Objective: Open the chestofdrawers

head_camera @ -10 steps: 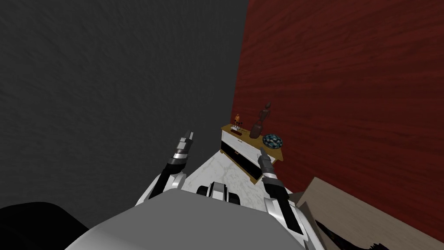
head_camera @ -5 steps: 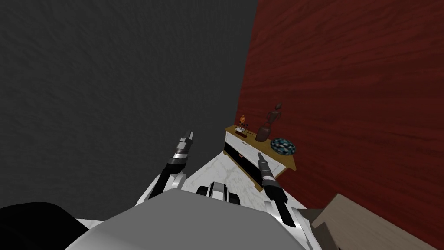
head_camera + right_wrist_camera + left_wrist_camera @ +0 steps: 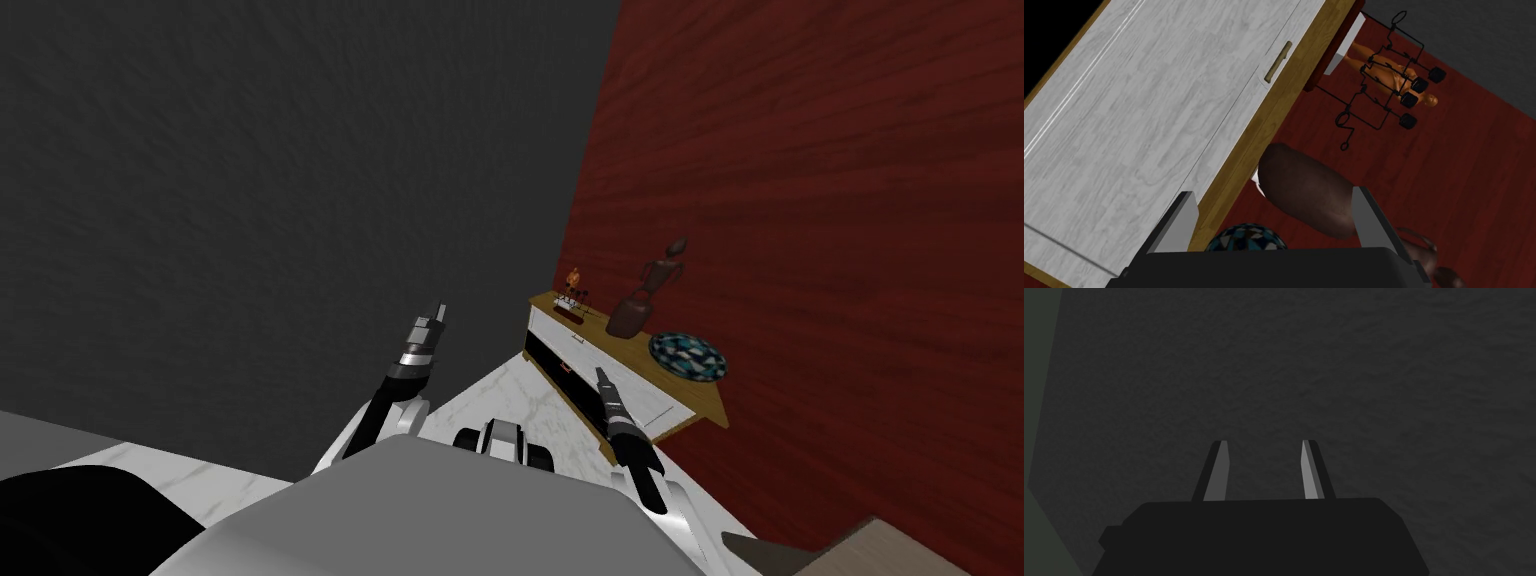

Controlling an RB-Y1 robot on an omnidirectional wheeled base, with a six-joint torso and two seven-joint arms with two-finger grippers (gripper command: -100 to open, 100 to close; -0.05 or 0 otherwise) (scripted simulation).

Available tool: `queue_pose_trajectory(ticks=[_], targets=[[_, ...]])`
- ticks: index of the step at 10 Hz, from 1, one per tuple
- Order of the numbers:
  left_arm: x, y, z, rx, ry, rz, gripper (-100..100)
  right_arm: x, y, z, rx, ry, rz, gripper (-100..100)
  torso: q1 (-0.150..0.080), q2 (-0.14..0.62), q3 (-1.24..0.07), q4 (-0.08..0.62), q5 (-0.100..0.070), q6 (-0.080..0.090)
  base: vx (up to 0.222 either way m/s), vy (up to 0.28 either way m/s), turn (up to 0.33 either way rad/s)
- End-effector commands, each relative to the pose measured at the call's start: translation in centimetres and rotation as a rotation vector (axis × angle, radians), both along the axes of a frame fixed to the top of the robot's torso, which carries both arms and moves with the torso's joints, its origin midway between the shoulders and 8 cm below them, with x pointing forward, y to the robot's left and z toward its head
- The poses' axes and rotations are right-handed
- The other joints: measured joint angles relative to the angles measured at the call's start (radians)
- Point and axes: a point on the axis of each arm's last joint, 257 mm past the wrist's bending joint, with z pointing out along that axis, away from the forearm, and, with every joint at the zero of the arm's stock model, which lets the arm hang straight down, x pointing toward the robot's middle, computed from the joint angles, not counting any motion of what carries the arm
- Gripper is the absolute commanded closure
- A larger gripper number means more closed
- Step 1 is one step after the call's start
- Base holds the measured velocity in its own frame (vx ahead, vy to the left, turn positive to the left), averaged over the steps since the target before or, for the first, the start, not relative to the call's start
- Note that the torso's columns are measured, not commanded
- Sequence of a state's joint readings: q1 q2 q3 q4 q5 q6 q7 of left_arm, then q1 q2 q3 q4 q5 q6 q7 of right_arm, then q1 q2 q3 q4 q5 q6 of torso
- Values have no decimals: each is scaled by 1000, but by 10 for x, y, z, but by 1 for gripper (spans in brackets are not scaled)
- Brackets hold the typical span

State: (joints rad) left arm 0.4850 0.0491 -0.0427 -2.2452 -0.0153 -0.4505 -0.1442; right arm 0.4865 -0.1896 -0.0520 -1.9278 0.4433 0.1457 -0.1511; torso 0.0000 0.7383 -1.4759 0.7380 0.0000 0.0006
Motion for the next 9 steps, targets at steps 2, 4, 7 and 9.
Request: queue_pose_trajectory(ticks=[2, 4, 7, 9], targets=[[0, 0, 0, 0, 0, 0, 0, -18, -26, -41, -65, 133, -64, -100, 0, 0, 0, 0, 0, 0, 36, 4, 74], [0, 0, 0, 0, 0, 0, 0, -34, -45, -69, -121, 229, -108, -100, 0, 0, 0, 0, 0, -1, 41, 1, 199], [0, 0, 0, 0, 0, 0, 0, -55, -68, -97, -176, 337, -166, -100, 0, -1, 0, 0, 0, -1, 36, 0, 139], [0, 0, 0, 0, 0, 0, 0, -78, -90, -121, -233, 437, -219, -100, 0, -1, -1, 0, 0, -1, 56, -3, 212]])
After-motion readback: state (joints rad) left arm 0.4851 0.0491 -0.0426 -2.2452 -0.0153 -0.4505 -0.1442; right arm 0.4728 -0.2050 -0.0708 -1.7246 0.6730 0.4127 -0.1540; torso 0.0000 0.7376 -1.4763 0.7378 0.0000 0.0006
